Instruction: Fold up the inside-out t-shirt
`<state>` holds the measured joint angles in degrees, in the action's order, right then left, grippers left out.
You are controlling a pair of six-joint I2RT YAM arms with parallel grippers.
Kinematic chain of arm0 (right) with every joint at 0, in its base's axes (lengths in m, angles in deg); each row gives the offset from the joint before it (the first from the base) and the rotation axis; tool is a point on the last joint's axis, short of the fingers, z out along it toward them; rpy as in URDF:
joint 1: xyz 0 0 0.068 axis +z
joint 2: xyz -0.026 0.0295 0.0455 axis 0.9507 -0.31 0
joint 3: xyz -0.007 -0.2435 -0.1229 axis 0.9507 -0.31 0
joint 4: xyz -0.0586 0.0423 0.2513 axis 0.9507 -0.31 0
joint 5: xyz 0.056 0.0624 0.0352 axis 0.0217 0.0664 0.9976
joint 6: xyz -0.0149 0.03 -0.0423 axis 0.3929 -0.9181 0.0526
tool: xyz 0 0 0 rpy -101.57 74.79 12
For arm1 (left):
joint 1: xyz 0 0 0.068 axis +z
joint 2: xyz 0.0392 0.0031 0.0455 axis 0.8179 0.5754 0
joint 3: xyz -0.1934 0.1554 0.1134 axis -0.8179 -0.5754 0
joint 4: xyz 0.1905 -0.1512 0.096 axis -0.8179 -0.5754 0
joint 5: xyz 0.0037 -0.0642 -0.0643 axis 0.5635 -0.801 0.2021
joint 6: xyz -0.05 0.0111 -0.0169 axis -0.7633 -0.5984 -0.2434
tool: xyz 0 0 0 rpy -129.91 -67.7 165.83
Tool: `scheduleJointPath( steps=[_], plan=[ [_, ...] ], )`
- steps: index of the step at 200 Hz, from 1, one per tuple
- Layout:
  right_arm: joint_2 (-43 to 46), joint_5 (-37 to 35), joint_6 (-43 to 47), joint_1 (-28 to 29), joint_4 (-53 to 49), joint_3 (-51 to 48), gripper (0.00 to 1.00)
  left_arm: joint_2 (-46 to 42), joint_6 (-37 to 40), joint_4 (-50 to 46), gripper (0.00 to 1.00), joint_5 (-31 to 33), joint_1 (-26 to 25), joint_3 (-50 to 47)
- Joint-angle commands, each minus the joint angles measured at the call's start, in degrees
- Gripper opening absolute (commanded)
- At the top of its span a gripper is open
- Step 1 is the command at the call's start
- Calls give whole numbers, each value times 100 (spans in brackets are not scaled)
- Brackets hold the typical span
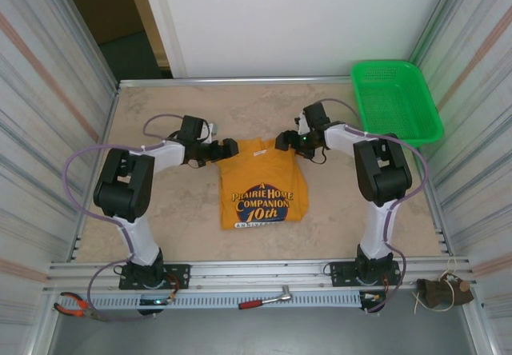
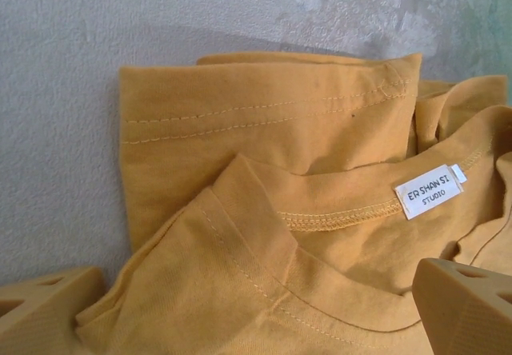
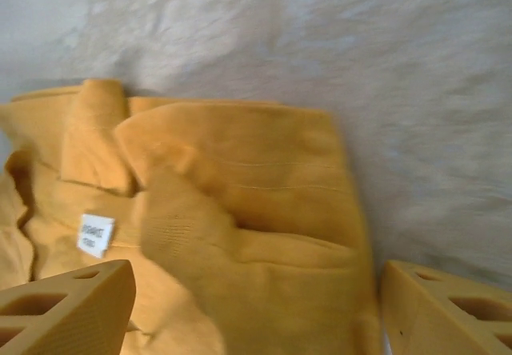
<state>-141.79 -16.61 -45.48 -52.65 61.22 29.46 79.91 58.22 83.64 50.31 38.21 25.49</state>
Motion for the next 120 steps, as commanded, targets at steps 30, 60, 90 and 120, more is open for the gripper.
scheduleJointPath(
  steps=[30,60,90,120],
  plan=[
    [-283,172,-220,256,171,0,71,329,-140,748,89,-545,-209,-180],
    [-305,189,-287,233,221,18,64,338,-304,1168,72,-710,-224,-325],
    [-369,225,-360,185,285,-3,55,423,-385,1197,62,-625,-236,-350],
    [-452,340,-457,154,399,-26,38,594,-503,1333,39,-497,-238,-424]
  ],
)
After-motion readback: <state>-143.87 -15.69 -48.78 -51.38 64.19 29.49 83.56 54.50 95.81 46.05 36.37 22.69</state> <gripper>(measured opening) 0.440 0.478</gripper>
